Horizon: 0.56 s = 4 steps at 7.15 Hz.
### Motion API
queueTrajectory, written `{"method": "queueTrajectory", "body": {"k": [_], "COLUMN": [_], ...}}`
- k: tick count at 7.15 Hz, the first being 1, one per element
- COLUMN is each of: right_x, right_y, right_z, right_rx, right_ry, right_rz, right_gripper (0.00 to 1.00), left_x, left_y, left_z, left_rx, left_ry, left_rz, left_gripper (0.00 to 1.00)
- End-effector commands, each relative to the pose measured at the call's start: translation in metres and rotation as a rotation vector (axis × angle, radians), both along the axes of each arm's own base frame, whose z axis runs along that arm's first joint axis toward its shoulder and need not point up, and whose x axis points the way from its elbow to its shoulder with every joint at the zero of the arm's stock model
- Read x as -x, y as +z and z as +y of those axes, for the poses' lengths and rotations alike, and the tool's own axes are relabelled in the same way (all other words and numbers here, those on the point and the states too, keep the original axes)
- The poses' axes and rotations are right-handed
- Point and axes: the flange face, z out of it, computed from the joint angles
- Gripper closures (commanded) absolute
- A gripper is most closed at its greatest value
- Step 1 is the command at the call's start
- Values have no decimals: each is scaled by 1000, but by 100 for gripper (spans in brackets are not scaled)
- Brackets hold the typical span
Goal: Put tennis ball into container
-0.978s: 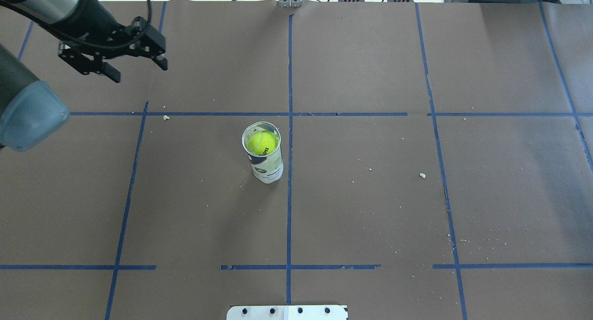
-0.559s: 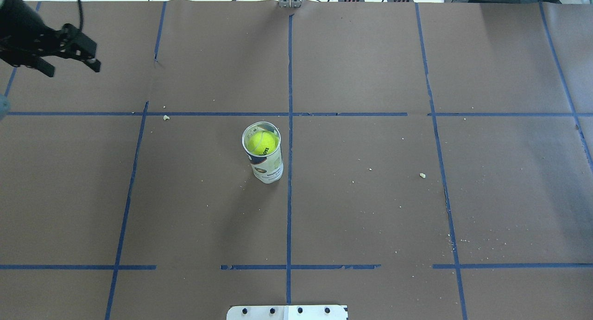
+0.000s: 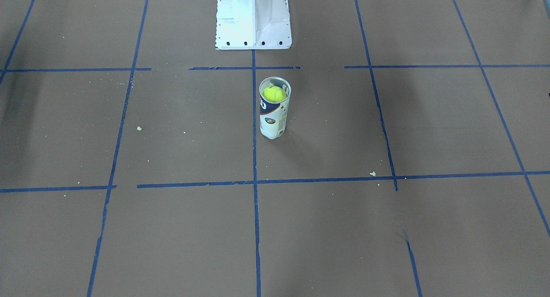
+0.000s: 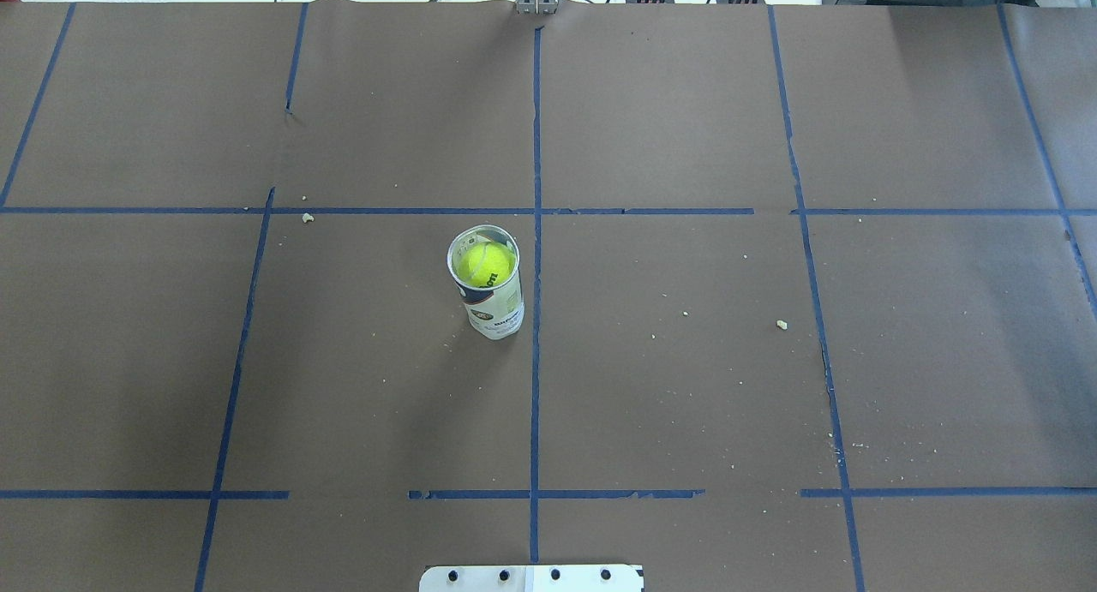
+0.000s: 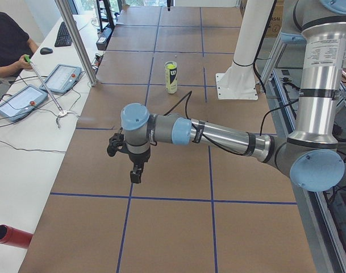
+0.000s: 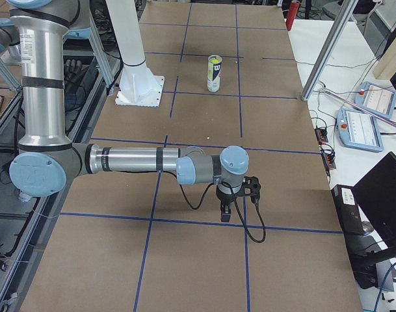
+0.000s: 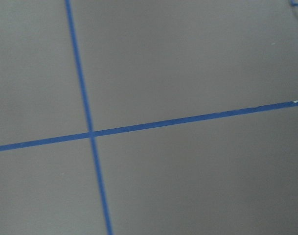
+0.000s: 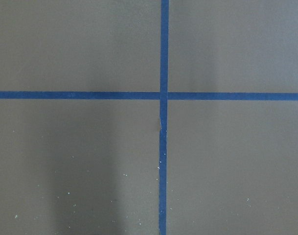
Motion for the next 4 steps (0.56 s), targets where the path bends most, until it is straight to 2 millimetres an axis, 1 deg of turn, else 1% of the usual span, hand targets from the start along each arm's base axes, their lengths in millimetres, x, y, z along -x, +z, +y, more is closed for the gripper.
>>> {"method": "queueTrajectory", "body": {"k": [1, 2, 3, 4], "right_x": [0, 0, 0, 0], "right_y": [0, 0, 0, 0], "right_z": [0, 0, 0, 0], "right_rx": [0, 0, 0, 0], "right_ry": [0, 0, 0, 0], "right_rz": [0, 0, 0, 0], "right_gripper": [0, 0, 0, 0], "left_x": [11, 10, 9, 5], "left_y": [50, 41, 37, 41], "left_z": [-3, -4, -7, -6], "left_rx": [0, 49, 101, 127], "left_ry": [-30, -101, -163, -177], "left_rz": [-1, 14, 25, 27], "left_gripper": [0, 0, 0, 0]}}
